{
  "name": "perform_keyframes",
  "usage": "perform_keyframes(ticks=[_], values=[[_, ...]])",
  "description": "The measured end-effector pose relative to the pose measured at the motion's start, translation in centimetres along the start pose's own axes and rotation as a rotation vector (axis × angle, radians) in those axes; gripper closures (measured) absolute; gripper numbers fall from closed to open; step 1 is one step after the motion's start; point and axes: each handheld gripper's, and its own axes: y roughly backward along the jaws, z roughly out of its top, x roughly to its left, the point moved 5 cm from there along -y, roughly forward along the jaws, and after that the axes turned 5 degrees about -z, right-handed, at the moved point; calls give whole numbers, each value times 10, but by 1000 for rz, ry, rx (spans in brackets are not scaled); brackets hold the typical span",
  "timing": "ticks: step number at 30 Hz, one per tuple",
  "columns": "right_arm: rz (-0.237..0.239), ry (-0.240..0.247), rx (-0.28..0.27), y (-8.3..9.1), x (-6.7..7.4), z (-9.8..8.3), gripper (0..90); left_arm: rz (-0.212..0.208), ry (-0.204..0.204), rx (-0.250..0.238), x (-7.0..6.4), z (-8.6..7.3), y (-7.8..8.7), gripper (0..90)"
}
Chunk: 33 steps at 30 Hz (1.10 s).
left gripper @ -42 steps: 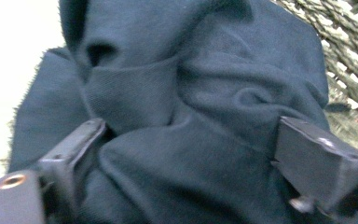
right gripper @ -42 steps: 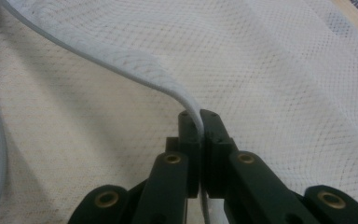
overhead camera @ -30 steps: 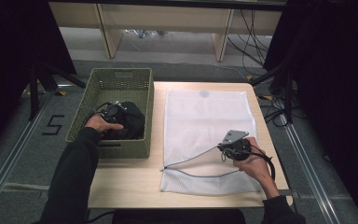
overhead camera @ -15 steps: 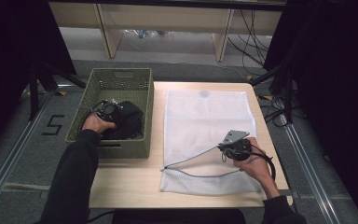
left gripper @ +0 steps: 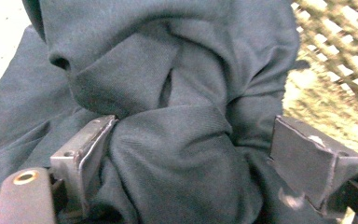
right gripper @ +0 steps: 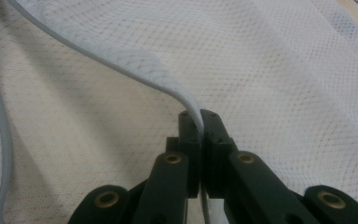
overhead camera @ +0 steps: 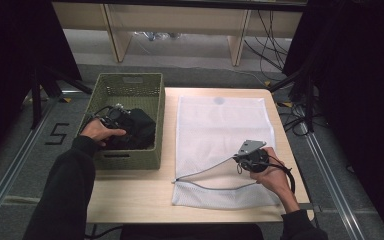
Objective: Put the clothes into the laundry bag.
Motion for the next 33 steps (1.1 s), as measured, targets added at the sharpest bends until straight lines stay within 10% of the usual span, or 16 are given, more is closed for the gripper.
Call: perform_keyframes(ticks=[5,14,25,33], values=[[13,2,12,0,-1,0,888,-33,67,26,-1,-3,-13,148],[7,1,0,2,-1,0,887,7,-24,160,1,-10,-42,0],[3,-8,-5,3,-1,0,887,59,-54,90,8,-6,-29,583],[3,-17,0,4,-1,0,899,68,3,-13,12,-2,-14,676]])
